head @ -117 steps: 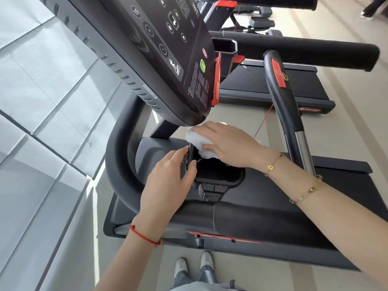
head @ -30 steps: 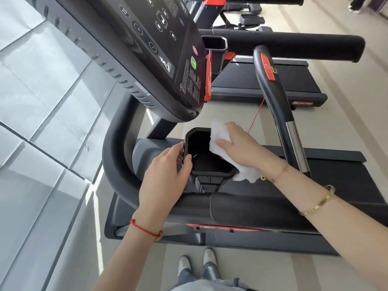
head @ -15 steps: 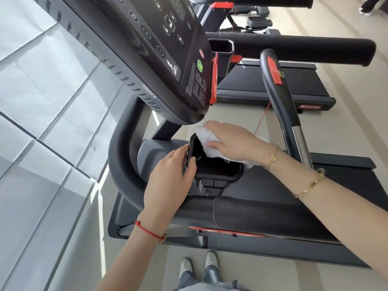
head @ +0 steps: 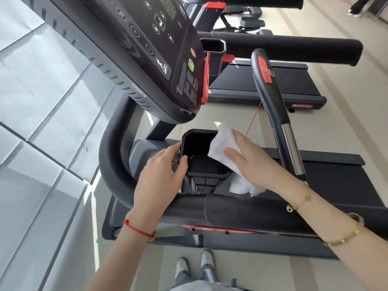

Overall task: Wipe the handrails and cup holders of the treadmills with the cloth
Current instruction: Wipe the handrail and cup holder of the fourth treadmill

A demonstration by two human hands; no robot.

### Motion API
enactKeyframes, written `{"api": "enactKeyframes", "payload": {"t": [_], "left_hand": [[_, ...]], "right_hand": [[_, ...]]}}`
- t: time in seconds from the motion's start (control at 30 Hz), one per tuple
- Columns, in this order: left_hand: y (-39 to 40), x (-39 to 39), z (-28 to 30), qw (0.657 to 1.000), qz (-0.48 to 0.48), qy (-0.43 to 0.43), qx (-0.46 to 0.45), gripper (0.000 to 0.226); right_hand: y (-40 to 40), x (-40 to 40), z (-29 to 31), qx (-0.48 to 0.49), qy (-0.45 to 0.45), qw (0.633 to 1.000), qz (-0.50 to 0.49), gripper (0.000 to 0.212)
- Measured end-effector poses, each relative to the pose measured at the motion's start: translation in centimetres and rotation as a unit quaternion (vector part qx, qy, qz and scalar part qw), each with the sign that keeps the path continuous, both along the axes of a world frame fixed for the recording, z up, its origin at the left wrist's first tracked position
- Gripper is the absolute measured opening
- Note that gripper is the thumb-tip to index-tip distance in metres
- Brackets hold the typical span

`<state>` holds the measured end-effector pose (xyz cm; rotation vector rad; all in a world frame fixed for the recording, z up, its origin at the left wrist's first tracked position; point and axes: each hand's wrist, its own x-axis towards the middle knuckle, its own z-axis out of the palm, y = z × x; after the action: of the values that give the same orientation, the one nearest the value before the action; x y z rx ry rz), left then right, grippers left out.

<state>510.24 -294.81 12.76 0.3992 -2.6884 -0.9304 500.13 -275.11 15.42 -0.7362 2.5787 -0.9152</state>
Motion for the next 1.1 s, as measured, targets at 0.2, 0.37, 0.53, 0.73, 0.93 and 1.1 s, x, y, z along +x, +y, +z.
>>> {"api": "enactKeyframes", "payload": {"t": [0.2, 0.37, 0.53, 0.73, 0.93, 1.1], "left_hand": [[-0.7, 0.5, 0.4, 0.999, -0.02, 0.022, 0.012, 0.038], [-1.0, 1.2, 0.6, 0.999, -0.014, 0.039, 0.032, 0.037], [-0.8, 1.6, 0.3, 1.0, -0.006, 0.016, 0.023, 0.035], [-0.8, 1.5, 0.4, 1.0, -0.003, 0.012, 0.012, 0.034], [-0.4, 1.4, 0.5, 1.0, 0.002, 0.008, 0.017, 0.033], [-0.6, 1.5, 0.6, 1.0, -0.005, 0.005, 0.009, 0.035]], "right_hand": [[1.6, 3.4, 2.1, 0.022, 0.031, 0.992, 0.12, 0.05], [-3.5, 4.2, 0.9, 0.159, 0.106, 0.958, 0.213, 0.035], [-2.6, 3.5, 0.6, 0.144, 0.119, 0.955, 0.229, 0.035], [0.6, 2.0, 1.2, 0.145, 0.149, 0.942, 0.264, 0.034], [-4.3, 3.1, 0.5, 0.155, 0.112, 0.954, 0.23, 0.039], [-0.4, 2.8, 0.7, 0.102, 0.126, 0.958, 0.236, 0.029]]}}
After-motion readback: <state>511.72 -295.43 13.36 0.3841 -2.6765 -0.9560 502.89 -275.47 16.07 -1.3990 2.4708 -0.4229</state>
